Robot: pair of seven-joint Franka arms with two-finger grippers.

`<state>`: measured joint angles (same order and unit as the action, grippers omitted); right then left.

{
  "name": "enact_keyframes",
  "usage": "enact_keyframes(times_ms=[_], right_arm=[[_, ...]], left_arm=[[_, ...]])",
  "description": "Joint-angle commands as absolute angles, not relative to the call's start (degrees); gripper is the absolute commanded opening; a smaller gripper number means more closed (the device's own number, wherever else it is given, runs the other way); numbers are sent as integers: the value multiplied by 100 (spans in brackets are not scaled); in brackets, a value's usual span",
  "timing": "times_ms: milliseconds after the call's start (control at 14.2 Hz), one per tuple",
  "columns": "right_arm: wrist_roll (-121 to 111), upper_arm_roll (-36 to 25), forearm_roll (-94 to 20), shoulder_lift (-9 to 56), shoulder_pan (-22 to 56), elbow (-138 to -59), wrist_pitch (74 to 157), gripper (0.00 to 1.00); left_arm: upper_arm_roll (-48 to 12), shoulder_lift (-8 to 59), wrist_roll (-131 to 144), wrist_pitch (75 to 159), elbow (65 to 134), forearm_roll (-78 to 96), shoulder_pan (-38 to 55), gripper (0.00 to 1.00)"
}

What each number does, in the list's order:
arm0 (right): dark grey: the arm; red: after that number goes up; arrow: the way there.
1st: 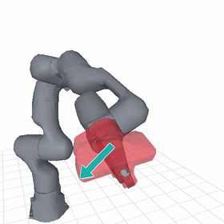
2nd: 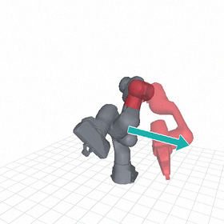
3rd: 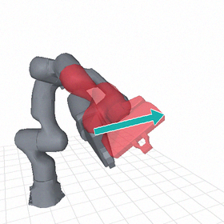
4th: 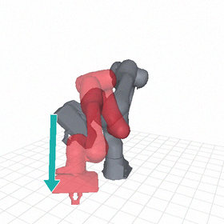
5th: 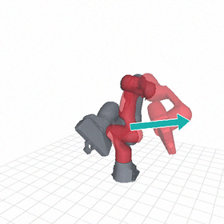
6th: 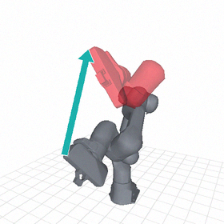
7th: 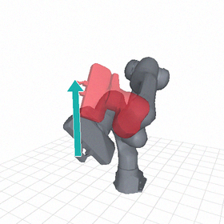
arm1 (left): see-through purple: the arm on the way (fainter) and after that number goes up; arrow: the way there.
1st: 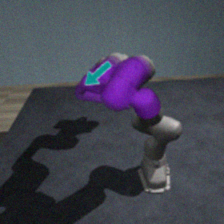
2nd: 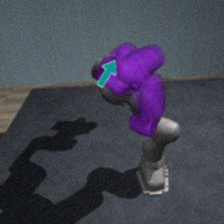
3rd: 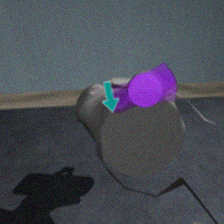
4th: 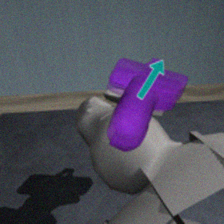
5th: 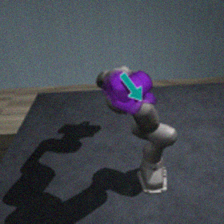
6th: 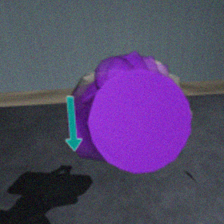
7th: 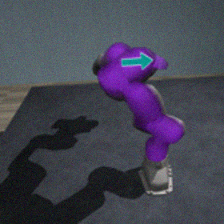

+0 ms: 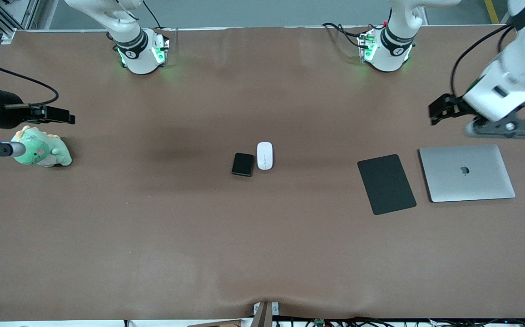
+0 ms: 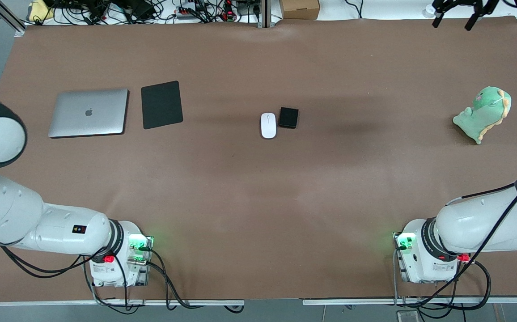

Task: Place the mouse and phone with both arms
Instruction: 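Reach the left gripper over the white mouse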

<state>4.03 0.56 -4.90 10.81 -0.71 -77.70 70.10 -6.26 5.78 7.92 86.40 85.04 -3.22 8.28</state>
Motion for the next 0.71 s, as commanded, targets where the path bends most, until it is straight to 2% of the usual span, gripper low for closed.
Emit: enact_keyframes(times_ms=[0,636], right_arm=[[422,62,-255,923,-88,-7770,6943,100],[413,62,-447,914,-97,-7761,6978,100]], left_arm=[[-694,922,1228,8850,8464,-325,1202,100],[-738,2091,2241,10061,8718,-316,2566,100]])
